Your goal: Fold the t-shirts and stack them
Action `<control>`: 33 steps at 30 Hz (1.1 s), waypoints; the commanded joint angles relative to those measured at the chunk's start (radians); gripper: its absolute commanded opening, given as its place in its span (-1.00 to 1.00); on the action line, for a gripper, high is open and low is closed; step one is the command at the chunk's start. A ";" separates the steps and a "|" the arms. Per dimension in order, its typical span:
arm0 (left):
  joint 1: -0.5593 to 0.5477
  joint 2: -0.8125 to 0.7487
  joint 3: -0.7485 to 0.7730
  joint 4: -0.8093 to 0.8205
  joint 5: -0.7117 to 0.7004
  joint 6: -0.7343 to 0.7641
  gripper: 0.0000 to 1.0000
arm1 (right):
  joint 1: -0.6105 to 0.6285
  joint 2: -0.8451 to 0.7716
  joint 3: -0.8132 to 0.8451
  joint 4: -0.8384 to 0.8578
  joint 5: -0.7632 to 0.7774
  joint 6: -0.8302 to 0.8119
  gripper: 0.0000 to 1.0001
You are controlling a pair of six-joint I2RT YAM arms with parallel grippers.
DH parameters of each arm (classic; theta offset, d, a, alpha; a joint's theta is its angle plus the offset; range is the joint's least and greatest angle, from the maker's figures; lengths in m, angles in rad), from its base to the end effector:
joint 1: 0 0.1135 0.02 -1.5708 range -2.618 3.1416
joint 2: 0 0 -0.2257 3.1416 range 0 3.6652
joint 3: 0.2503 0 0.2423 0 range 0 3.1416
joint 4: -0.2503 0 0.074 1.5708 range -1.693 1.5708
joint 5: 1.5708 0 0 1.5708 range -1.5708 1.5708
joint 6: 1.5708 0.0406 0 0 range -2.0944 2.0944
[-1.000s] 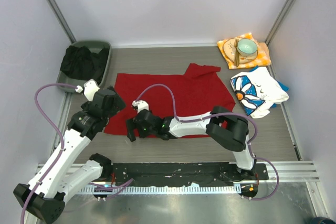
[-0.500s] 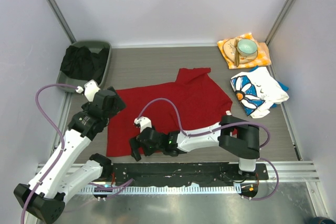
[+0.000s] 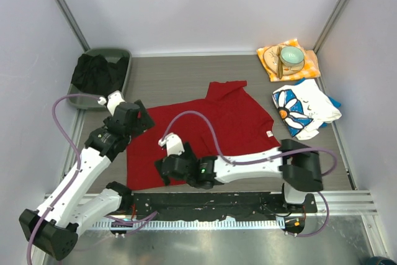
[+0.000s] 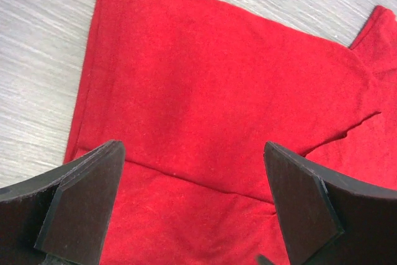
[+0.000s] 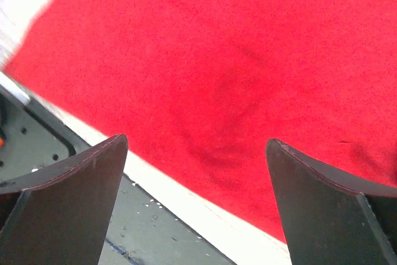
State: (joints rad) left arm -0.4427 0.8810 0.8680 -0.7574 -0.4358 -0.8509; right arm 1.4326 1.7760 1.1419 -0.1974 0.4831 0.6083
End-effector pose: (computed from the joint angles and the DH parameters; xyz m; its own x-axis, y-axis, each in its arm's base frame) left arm 0.1803 -0.0665 0.2674 -0.5011 -0.5168 -0.6942 -0.3976 0.8499 -0.3457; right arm 0.0689 0.3587 0.1625 -0.5601 -0.3537 -0.7491 -0.6262 0.7728 0.1034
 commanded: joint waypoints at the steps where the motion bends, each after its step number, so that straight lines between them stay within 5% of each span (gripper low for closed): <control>1: 0.006 0.028 0.069 0.119 0.066 0.047 0.99 | -0.009 -0.262 0.071 -0.023 0.333 -0.105 0.99; 7: -0.007 0.171 0.082 0.239 0.201 0.026 0.99 | -0.136 -0.568 0.038 -0.112 0.503 -0.174 0.99; 13: -0.077 0.343 0.074 0.406 0.313 -0.008 0.99 | -0.371 -0.730 -0.033 -0.195 0.445 -0.183 0.99; 24: -0.162 0.549 0.092 0.569 0.407 -0.033 0.99 | -0.805 -0.601 -0.241 -0.264 0.017 -0.007 1.00; 33: -0.165 0.582 0.106 0.569 0.433 -0.019 0.99 | -0.905 -0.573 -0.427 -0.254 -0.178 0.065 0.99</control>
State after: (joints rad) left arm -0.6029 1.4643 0.9352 -0.2390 -0.0231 -0.8791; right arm 0.5396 1.2240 0.7540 -0.4690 0.4164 0.6155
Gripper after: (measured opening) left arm 0.996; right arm 0.996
